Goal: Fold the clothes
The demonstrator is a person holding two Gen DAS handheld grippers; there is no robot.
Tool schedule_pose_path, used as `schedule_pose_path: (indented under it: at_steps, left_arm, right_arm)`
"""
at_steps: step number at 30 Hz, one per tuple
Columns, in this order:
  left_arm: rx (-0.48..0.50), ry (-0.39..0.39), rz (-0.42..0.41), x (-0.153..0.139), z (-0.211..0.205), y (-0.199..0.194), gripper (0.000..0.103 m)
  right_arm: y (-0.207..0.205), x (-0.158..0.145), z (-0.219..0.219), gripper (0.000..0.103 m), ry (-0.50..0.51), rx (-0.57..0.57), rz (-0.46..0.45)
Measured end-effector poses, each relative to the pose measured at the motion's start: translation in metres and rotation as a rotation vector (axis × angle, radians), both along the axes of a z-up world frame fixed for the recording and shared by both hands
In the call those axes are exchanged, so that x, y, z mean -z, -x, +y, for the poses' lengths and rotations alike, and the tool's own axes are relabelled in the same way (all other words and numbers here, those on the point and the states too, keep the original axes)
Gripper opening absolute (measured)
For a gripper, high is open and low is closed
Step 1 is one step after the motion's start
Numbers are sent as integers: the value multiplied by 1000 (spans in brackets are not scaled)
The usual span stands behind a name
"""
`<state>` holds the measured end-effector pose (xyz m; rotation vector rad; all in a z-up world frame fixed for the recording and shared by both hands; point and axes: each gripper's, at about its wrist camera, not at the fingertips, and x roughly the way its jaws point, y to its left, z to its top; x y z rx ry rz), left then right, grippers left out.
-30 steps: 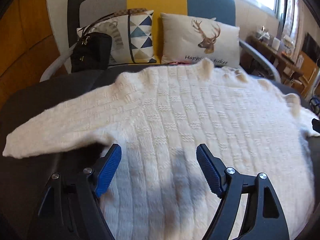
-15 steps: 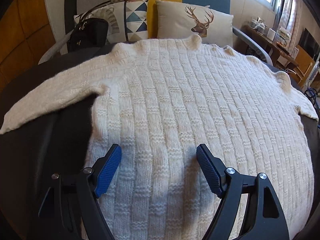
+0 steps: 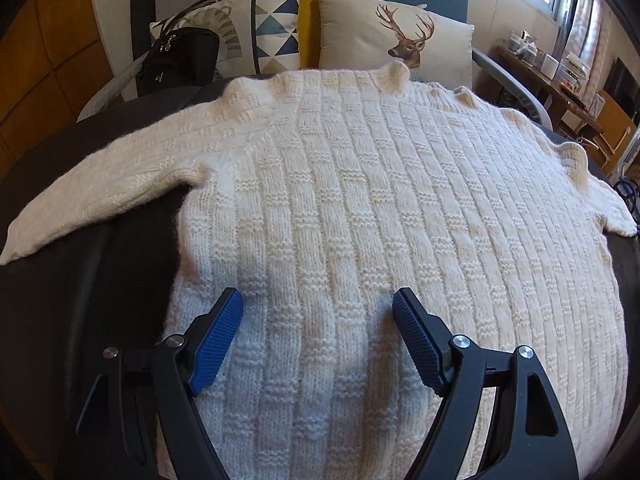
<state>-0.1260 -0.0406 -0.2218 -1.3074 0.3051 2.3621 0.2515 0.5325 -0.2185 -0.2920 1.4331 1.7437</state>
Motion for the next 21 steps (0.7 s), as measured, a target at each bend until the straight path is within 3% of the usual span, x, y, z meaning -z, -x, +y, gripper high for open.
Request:
schedule_pose_path:
  at_steps: [5,8,12,15,18,19,20,21]
  left_arm:
    - [0,-13,-6,-1,-2,1,80]
    - [1,-27,-8,-3,-4,1,80]
    - [-3,-56,-10,-8,-10,1,80]
    - [-5,-78,-12,-11,-14,1,80]
    - [-7,-98,-13,-14,-19,2,80]
    - [-7,-101,-12,-15,-22,2,80]
    - [-7,-104,-12,-16,-26,3,80]
    - [-8,-108,-12,-16,-29,4,80]
  right_arm:
    - [39,-44,-14,7,-129,-164,60]
    - [73,-76,-31,7,-197,-295,150]
    - [138,-117,-77,6,-277,-523,235]
    - [192,-139,-123,7,-331,-680,236]
    - [209,-138,-147,8,-290,-702,333]
    - [203,-128,-144,13,-242,-676,390]
    - [196,-117,-142,28,-193,-645,442]
    - [185,-103,-137,31,-141,-595,455]
